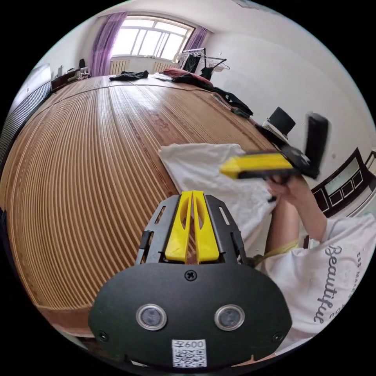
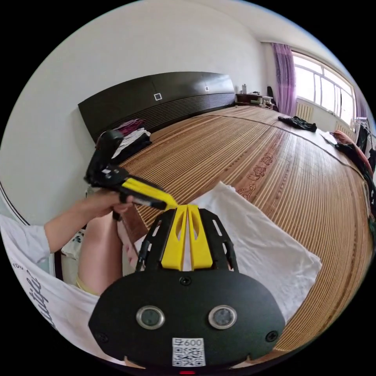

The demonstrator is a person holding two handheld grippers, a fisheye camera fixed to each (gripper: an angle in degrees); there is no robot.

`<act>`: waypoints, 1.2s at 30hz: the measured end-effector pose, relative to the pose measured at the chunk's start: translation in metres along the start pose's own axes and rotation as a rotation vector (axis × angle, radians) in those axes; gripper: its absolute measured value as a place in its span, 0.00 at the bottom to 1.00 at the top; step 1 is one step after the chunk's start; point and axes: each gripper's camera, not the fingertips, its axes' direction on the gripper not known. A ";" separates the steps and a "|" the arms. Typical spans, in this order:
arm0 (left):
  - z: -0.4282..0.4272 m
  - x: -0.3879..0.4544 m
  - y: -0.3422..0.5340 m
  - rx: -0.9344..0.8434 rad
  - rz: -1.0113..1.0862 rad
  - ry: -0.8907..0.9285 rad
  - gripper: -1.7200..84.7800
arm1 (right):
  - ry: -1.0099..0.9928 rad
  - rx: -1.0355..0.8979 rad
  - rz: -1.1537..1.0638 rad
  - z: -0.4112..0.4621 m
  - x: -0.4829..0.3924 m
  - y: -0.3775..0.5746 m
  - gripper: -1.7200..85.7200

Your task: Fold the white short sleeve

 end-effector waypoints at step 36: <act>0.040 0.117 0.273 0.261 -0.090 -0.113 0.03 | -0.331 -0.361 -0.170 0.119 0.029 -0.050 0.01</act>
